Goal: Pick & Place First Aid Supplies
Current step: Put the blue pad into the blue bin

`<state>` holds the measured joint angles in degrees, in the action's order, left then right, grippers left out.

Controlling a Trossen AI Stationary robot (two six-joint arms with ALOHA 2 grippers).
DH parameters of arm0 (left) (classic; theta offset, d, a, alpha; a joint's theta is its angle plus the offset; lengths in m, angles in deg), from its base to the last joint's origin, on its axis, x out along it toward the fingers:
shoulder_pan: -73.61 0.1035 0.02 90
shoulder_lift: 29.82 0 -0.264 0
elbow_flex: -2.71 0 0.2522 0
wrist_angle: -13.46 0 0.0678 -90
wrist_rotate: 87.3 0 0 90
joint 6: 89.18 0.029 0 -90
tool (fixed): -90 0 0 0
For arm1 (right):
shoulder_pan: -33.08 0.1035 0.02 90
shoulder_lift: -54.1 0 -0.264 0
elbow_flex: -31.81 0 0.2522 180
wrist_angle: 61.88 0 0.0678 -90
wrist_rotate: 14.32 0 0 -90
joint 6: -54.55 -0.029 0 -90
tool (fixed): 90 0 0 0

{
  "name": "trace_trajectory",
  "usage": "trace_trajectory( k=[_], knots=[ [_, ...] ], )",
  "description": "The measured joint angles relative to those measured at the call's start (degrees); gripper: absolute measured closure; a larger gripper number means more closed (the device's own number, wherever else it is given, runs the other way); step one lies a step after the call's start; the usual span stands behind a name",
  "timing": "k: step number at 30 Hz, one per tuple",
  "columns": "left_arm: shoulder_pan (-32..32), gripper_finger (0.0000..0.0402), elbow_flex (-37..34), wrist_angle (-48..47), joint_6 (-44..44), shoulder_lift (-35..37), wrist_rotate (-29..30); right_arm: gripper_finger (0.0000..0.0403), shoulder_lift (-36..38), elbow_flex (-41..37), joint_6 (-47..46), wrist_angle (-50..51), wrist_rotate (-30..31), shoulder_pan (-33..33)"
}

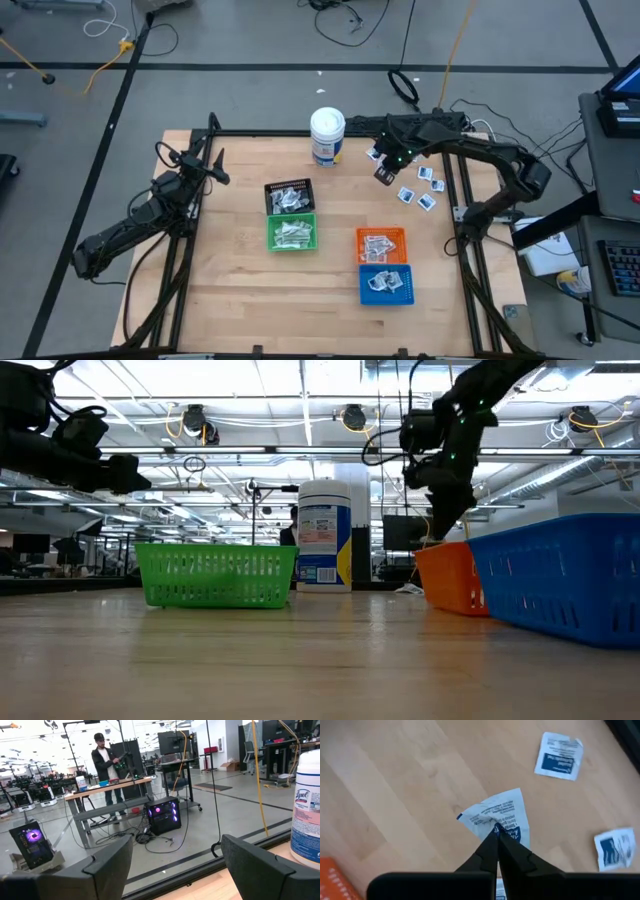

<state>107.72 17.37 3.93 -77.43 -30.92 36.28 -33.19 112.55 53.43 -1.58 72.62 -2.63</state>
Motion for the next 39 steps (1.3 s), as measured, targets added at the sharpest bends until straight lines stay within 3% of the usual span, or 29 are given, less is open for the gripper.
trace_trajectory(
  k=[11, 39],
  knots=[
    [0.00, 0.0096, 0.00, 0.00, 0.00, -0.02, -0.02, 0.0402, 7.65, 0.00, -26.30, 5.53, 1.78, 11.17],
    [0.00, 0.0096, 0.00, 0.00, 0.00, -0.02, -0.02, 0.0403, 9.18, 0.00, -78.05, 4.16, 1.26, 59.35]
  ],
)
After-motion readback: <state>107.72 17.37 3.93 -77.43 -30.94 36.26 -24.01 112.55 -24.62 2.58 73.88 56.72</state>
